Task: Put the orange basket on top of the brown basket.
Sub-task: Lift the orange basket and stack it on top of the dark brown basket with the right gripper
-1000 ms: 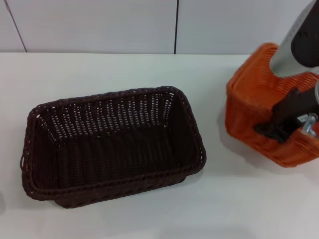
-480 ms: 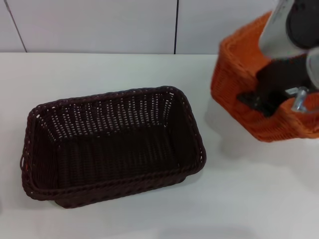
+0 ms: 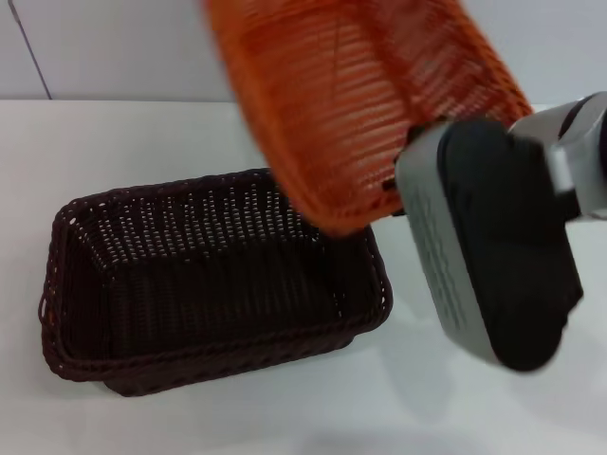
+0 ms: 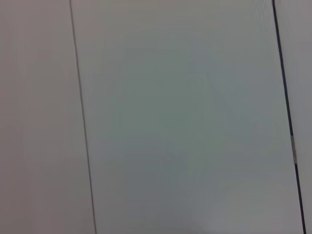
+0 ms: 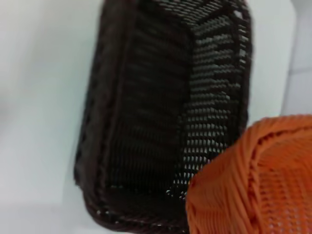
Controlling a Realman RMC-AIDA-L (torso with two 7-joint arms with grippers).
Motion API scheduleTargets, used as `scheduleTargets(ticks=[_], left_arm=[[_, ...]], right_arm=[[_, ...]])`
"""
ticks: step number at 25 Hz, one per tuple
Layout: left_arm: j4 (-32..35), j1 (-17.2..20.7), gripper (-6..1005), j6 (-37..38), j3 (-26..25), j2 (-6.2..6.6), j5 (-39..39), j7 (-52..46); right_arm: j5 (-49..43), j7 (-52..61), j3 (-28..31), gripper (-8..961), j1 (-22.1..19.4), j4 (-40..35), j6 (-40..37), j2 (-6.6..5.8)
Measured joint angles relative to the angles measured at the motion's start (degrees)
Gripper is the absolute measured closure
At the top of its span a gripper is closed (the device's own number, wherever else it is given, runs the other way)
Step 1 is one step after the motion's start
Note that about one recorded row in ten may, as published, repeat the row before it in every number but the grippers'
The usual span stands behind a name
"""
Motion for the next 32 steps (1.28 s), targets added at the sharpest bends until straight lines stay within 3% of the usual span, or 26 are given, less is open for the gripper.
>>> scheduleTargets(ticks=[5, 7, 12, 25, 32], left_arm=[[0.2, 1.1, 302, 1.7, -0.2, -0.25, -0.1, -1.2], [-0.3, 1.7, 302, 1.9, 0.1, -0.37, -0.1, -1.2], [-0.5, 1.7, 302, 1.9, 0.9, -0.62, -0.1, -1.2], [-1.1, 1.8, 302, 2.0, 1.8, -0.66, -1.5, -1.2], [-1.1, 1.6, 302, 1.9, 2.0, -0.43, -1.5, -1.2]], right_arm=[[-2.0, -13.0, -4.0, 789, -2.9, 0.1, 3.1, -0.04], [-4.8, -20.5, -7.4, 790, -7.0, 0.1, 8.3, 0.02], [-5.8, -26.2, -8.9, 790, -9.9, 0.5, 12.9, -0.06], [-5.8, -26.0, -12.1, 792, -13.2, 6.3, 19.7, -0.34], [-5.7, -23.7, -13.8, 721, -15.3, 5.6, 19.7, -0.43]])
